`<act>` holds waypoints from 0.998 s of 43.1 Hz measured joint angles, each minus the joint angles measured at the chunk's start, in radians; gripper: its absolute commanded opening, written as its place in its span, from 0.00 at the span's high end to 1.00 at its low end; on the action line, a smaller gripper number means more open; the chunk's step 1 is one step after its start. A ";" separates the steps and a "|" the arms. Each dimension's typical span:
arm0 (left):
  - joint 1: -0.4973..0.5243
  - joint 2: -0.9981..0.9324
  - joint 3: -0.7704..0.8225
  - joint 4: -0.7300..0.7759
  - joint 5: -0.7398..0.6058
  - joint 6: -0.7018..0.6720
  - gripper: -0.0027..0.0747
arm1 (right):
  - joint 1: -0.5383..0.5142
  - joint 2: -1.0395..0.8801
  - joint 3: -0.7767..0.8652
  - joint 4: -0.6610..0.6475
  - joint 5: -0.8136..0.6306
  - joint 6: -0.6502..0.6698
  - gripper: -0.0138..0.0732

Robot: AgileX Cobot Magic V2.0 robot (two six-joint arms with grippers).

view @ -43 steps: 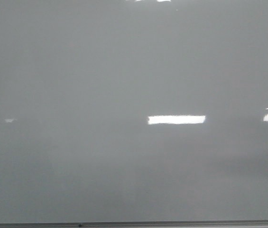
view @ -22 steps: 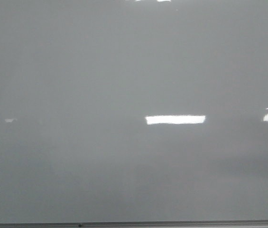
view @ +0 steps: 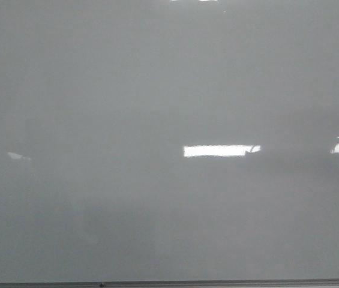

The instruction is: Write number 7 on whiteboard

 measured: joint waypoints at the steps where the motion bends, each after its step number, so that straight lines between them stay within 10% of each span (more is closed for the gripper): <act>1: 0.000 0.016 -0.026 0.007 0.022 0.000 0.99 | 0.000 0.012 -0.017 0.000 0.018 0.000 0.91; 17: 0.000 0.331 -0.178 0.051 0.199 0.000 0.96 | 0.002 0.323 -0.204 0.000 0.089 0.000 0.88; 30: 0.000 0.339 -0.178 0.051 0.199 0.000 0.16 | 0.002 0.343 -0.205 0.000 0.105 0.000 0.18; 43: 0.000 0.346 -0.171 0.051 0.197 0.000 0.17 | 0.002 0.343 -0.205 0.000 0.105 0.000 0.11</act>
